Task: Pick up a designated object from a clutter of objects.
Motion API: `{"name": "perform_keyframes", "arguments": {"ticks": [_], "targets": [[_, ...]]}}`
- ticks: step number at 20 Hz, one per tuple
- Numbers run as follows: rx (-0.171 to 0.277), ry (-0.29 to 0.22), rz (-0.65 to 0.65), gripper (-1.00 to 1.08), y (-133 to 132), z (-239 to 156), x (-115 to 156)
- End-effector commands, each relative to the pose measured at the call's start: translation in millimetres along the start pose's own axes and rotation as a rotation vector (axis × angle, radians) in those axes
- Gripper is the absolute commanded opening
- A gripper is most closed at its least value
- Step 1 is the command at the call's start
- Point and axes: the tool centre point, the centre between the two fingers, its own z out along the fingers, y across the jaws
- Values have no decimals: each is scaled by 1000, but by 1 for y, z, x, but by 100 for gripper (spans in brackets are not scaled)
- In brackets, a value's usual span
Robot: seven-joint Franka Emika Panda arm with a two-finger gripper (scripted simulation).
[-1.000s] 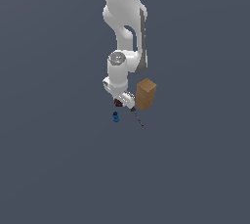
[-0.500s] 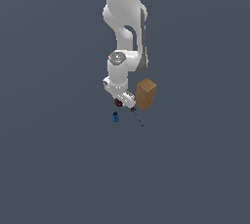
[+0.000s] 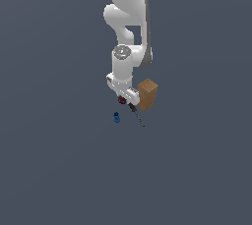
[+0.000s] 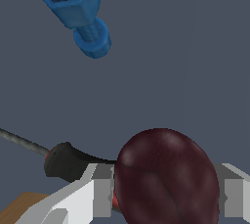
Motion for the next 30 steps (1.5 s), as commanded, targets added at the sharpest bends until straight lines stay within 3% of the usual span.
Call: {"name": "perform_keyframes", "arguments": {"ticks": [1, 30], "targets": [[1, 1, 0, -100, -5, -12, -5], [-3, 5, 0, -100, -94, -234, -103]]}}
